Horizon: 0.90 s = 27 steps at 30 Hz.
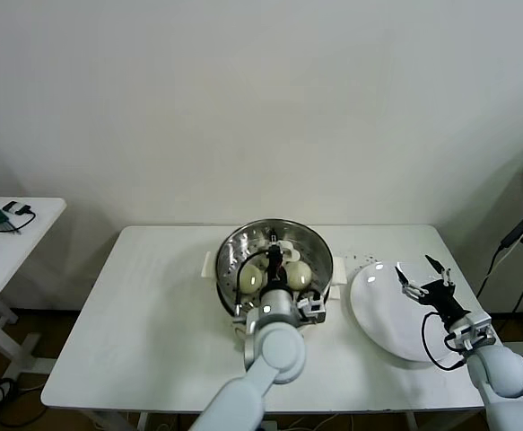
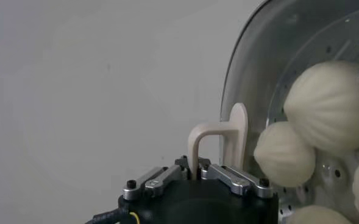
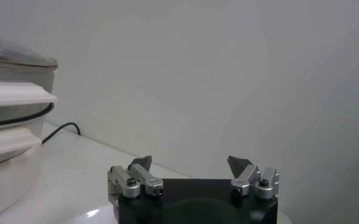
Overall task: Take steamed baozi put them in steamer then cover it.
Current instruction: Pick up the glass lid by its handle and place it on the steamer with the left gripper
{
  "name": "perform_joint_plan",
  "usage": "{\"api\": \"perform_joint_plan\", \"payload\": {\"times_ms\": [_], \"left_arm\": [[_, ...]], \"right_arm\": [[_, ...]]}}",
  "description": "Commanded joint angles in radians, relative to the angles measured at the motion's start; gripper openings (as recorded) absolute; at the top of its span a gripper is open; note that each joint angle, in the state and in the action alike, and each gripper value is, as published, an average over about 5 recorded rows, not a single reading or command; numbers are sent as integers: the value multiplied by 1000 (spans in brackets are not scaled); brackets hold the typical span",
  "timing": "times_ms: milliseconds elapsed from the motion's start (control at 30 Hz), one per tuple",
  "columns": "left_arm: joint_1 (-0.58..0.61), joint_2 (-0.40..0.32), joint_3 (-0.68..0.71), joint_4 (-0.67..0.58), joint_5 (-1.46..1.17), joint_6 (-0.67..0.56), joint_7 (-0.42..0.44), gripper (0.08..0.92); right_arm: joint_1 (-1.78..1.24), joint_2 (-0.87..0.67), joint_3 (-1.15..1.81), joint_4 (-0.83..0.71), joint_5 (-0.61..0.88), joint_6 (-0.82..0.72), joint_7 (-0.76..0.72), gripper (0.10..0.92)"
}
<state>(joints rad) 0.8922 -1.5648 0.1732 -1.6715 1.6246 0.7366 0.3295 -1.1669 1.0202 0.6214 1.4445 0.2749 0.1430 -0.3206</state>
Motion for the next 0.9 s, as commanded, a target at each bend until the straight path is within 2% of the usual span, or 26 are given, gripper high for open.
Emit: {"api": "perform_joint_plan", "payload": {"times_ms": [33, 433, 600, 700, 900], "left_arm": [[-1, 5, -1, 14, 5, 41, -6, 154], [4, 2, -7, 18, 5, 31, -4, 154], [9, 19, 1, -23, -20, 32, 12, 159], [13, 44, 16, -71, -52, 45, 20, 207], [43, 95, 20, -177, -82, 49, 30, 376]], "right_arm": [[1, 0, 0, -1, 0, 0, -1, 823], [1, -1, 1, 2, -1, -2, -3, 823], [2, -5, 2, 2, -2, -6, -4, 823], [3, -4, 1, 0, -5, -10, -5, 823], [7, -2, -5, -2, -19, -20, -5, 823]]}}
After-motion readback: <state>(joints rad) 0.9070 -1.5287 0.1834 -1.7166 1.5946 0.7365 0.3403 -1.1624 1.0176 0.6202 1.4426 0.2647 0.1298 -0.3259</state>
